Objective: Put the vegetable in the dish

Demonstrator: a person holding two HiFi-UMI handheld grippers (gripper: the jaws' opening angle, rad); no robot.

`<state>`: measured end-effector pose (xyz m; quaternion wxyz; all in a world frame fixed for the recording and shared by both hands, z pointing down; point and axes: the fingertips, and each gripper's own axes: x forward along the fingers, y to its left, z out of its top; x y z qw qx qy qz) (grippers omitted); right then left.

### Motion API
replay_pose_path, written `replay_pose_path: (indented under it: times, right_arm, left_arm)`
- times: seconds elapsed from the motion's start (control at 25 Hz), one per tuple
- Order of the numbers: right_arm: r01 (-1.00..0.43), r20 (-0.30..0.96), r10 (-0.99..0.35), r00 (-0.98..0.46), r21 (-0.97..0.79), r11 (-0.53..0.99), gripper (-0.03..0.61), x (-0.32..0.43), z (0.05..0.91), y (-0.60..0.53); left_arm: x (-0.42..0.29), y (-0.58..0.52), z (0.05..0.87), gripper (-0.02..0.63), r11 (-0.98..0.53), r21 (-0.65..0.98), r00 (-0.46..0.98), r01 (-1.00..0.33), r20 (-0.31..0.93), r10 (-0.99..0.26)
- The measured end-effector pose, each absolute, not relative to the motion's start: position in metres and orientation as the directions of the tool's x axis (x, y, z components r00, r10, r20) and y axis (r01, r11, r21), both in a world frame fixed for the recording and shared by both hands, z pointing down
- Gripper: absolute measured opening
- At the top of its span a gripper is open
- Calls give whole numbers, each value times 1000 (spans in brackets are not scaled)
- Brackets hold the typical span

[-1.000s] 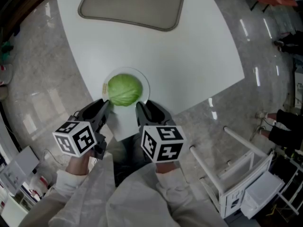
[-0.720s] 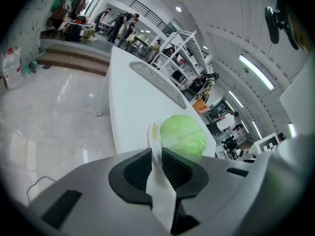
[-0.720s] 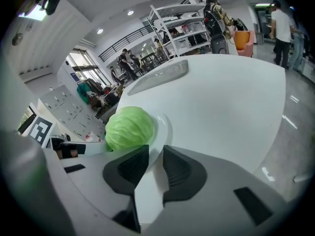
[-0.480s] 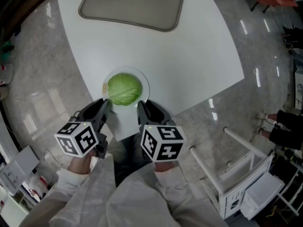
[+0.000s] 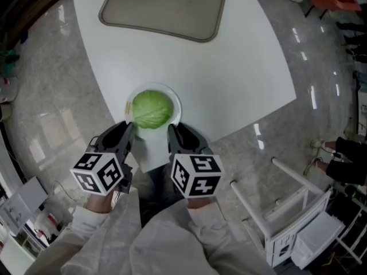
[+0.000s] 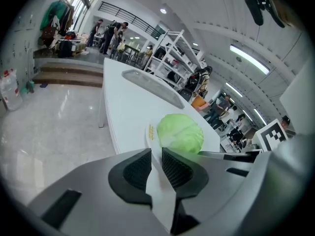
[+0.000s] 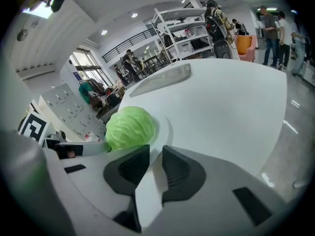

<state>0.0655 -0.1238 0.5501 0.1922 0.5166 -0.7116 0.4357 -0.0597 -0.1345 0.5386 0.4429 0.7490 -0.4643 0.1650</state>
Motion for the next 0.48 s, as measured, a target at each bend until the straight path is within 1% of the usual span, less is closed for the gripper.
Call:
replay_pose_path:
  times: [0.28,0.48]
  right_arm:
    - [-915,707,-599,-376,-387,118,86,68,538,-131]
    - [-914,695,-615,-373,-390,114,86,72,532,-135]
  left_arm:
    - [-57,-139,532,69,-204,494,514,-845,649,-561]
    - [-53,-144,523,69,-224,483,515,-847,634,-577]
